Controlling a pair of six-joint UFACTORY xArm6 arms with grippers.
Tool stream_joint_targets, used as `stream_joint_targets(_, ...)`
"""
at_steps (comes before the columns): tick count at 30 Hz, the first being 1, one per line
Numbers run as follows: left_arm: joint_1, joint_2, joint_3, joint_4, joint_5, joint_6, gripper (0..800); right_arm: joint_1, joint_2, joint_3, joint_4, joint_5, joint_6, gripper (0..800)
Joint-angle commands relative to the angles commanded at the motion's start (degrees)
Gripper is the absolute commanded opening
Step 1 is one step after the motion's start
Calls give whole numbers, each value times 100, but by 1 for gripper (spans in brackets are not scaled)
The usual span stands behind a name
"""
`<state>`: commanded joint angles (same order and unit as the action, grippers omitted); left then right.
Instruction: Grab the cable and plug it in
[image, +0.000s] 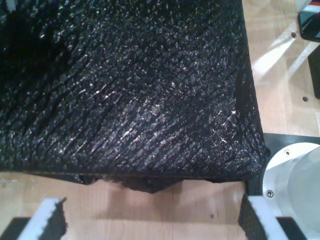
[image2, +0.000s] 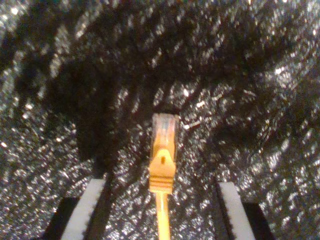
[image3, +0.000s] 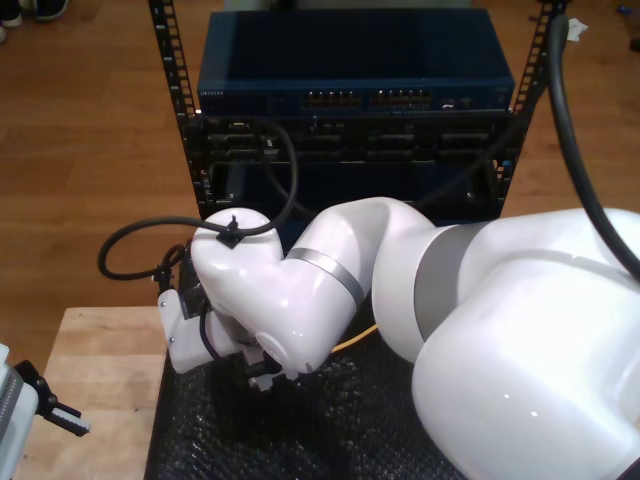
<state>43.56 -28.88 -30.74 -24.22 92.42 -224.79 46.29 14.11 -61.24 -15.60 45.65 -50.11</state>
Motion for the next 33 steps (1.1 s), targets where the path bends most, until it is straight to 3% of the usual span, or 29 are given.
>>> stream_joint_targets(33, 0, 9, 0, 0, -9, 9, 800, -9, -18, 9, -26, 0, 44, 326)
